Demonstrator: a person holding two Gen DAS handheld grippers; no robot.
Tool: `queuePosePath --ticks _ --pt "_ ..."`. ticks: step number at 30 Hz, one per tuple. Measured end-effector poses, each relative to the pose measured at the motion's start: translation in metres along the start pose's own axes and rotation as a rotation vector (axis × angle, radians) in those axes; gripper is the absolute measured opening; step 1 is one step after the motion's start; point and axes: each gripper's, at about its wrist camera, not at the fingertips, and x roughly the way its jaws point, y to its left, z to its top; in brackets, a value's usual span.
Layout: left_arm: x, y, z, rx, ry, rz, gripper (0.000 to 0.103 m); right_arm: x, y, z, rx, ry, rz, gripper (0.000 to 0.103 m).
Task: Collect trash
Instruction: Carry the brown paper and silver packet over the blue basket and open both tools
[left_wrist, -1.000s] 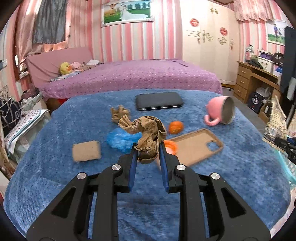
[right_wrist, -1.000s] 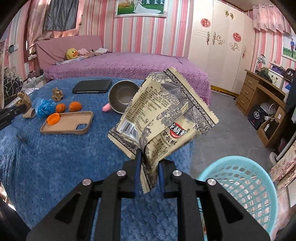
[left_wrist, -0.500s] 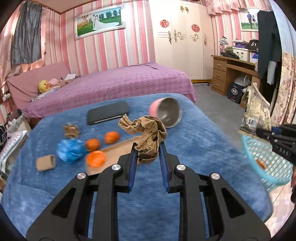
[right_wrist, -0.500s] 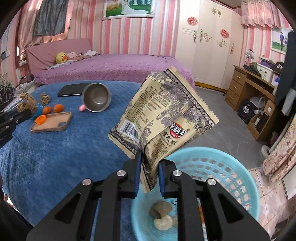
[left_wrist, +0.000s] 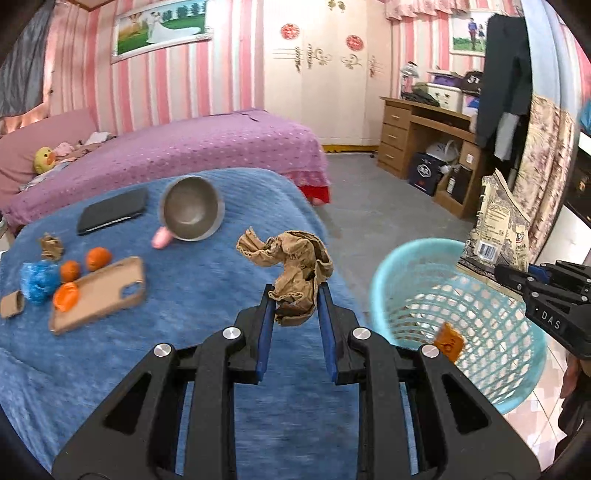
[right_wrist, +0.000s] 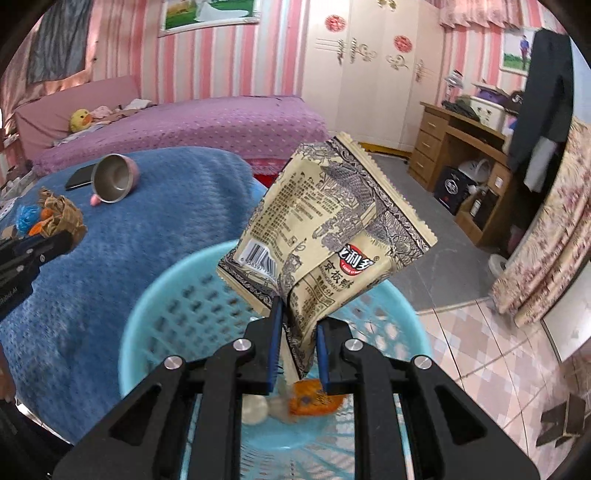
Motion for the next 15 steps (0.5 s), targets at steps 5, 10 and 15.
queuePosePath --ticks 5,10,15 --pt "0.012 -0.032 -0.001 0.005 0.033 -0.04 0.022 0.003 -0.016 -0.006 0.021 0.008 -0.012 0.017" --pt "0.016 -0.071 -0.004 0.074 0.022 -0.062 0.022 0.004 -0.023 -0.012 0.028 0.016 -0.018 0.017" --pt "0.024 -0.094 -0.002 0.094 0.032 -0.09 0.022 0.005 -0.032 -0.014 0.045 0.025 -0.025 0.017"
